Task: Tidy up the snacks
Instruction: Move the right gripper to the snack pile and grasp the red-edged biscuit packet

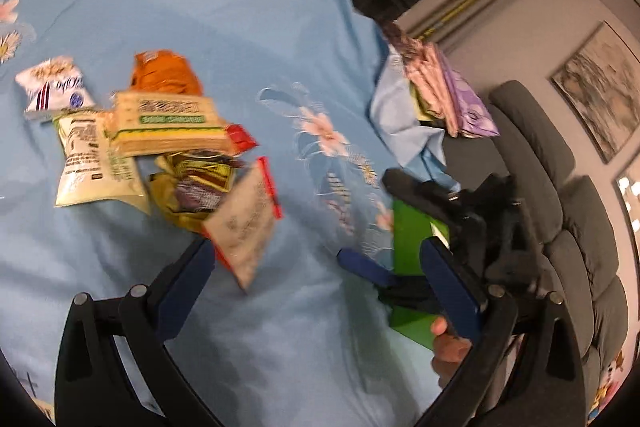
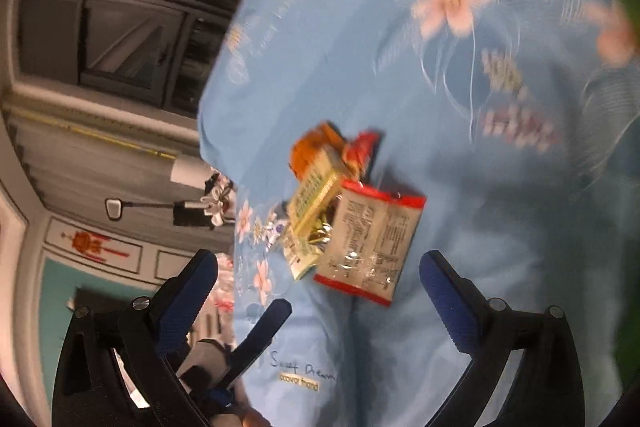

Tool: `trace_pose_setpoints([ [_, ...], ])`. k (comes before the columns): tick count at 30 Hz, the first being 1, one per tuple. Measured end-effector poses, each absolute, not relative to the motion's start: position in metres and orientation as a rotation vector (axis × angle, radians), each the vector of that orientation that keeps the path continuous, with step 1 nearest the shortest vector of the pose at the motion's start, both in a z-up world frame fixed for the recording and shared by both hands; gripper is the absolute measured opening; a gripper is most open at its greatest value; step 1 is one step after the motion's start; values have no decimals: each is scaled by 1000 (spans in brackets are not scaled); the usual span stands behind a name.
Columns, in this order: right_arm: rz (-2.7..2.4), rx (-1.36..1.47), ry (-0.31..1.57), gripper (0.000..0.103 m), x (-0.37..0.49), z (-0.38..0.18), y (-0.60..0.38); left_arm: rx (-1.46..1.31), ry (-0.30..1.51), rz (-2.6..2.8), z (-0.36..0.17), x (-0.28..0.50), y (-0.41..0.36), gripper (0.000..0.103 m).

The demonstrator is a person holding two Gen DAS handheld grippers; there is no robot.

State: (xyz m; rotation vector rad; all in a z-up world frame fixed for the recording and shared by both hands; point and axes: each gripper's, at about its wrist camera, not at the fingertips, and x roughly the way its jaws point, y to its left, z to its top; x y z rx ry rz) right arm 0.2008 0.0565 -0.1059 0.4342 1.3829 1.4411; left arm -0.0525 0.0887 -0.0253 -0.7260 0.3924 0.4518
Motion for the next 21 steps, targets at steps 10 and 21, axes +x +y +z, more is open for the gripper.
trace_pose_setpoints([
  [10, 1435, 567, 1529, 100, 219, -147, 50, -873, 454, 362, -79, -27, 121, 84],
  [21, 1427, 415, 1490, 79, 199, -136, 87, -888, 437, 439, -90, -48, 133, 31],
])
